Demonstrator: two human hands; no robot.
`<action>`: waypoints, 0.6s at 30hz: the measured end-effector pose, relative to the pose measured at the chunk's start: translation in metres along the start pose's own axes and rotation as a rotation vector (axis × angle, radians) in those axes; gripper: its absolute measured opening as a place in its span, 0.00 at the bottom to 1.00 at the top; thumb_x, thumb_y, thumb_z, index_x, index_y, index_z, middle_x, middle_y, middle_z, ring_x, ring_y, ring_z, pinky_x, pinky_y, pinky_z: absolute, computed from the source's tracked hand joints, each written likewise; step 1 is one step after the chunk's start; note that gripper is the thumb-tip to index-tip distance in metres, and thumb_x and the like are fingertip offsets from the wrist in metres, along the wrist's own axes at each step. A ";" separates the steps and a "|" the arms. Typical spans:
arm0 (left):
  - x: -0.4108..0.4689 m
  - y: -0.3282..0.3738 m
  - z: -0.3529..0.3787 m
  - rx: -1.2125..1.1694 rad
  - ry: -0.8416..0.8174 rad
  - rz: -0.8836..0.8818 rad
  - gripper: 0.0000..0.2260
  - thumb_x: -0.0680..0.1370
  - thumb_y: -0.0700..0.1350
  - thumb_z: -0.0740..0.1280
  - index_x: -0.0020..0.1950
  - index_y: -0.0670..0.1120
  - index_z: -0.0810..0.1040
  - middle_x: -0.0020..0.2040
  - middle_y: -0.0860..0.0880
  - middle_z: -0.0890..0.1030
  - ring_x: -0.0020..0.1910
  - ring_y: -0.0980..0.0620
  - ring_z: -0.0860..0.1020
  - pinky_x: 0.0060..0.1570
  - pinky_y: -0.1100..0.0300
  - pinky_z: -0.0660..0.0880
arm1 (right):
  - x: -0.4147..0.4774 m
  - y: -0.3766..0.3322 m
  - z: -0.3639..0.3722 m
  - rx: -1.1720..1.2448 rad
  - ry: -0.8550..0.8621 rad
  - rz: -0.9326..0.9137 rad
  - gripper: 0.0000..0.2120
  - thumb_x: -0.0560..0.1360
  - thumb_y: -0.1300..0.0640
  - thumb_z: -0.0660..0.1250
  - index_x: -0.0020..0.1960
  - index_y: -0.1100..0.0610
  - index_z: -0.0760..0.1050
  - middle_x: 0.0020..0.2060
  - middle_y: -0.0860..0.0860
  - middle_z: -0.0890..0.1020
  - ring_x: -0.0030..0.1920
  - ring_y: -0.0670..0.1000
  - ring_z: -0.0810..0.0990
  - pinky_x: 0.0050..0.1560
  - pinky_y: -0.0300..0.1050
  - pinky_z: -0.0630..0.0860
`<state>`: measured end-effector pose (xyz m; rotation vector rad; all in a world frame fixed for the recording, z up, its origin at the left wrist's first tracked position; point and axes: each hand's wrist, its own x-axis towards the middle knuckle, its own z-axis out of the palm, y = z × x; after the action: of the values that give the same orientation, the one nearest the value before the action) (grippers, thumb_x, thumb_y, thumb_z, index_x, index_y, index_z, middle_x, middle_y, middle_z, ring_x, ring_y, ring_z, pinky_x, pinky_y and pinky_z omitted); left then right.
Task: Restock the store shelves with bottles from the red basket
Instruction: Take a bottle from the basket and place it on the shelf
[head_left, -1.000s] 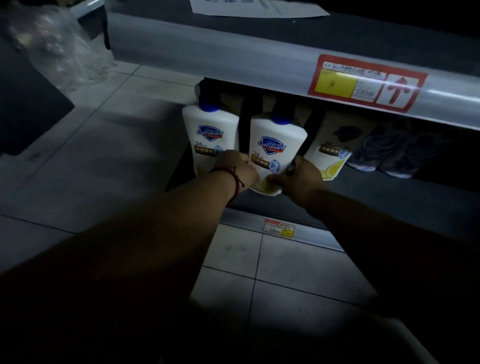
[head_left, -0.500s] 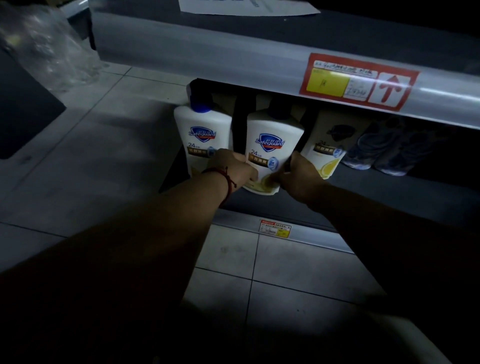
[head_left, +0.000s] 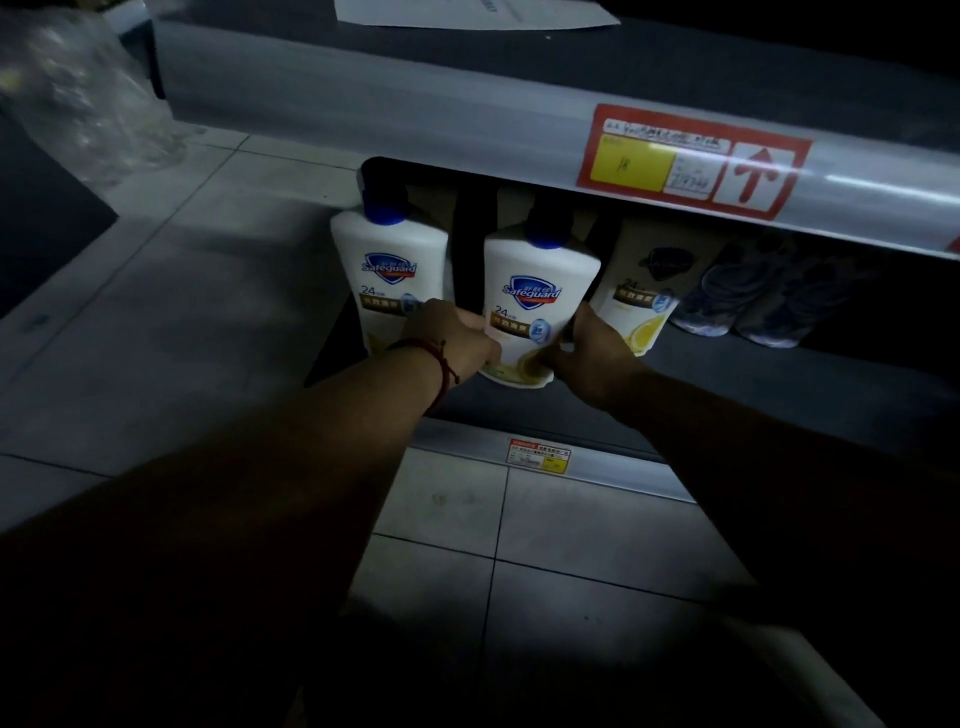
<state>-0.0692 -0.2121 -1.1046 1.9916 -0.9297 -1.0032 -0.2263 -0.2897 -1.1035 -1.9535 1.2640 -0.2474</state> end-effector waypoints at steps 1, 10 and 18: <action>-0.001 -0.001 -0.002 0.042 -0.023 0.010 0.17 0.70 0.38 0.75 0.58 0.44 0.83 0.55 0.44 0.84 0.57 0.44 0.80 0.62 0.49 0.76 | 0.001 0.000 0.000 -0.013 -0.004 -0.003 0.26 0.76 0.62 0.69 0.71 0.58 0.64 0.66 0.57 0.76 0.66 0.58 0.74 0.65 0.54 0.74; -0.034 0.027 0.002 0.817 -0.216 0.231 0.17 0.76 0.41 0.67 0.66 0.47 0.78 0.64 0.44 0.77 0.65 0.42 0.74 0.65 0.54 0.71 | -0.012 -0.004 -0.023 -0.318 -0.107 -0.041 0.27 0.75 0.55 0.72 0.70 0.59 0.67 0.66 0.57 0.74 0.65 0.57 0.74 0.59 0.45 0.72; -0.092 0.102 0.007 0.824 -0.242 0.294 0.27 0.75 0.48 0.72 0.73 0.46 0.71 0.68 0.45 0.75 0.66 0.46 0.74 0.68 0.53 0.70 | -0.082 -0.002 -0.094 -0.423 -0.121 -0.133 0.36 0.75 0.50 0.72 0.76 0.58 0.60 0.71 0.58 0.71 0.71 0.57 0.70 0.67 0.44 0.67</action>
<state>-0.1436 -0.1877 -0.9919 2.2795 -1.9441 -0.7588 -0.3150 -0.2679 -1.0192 -2.3753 1.1772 0.0809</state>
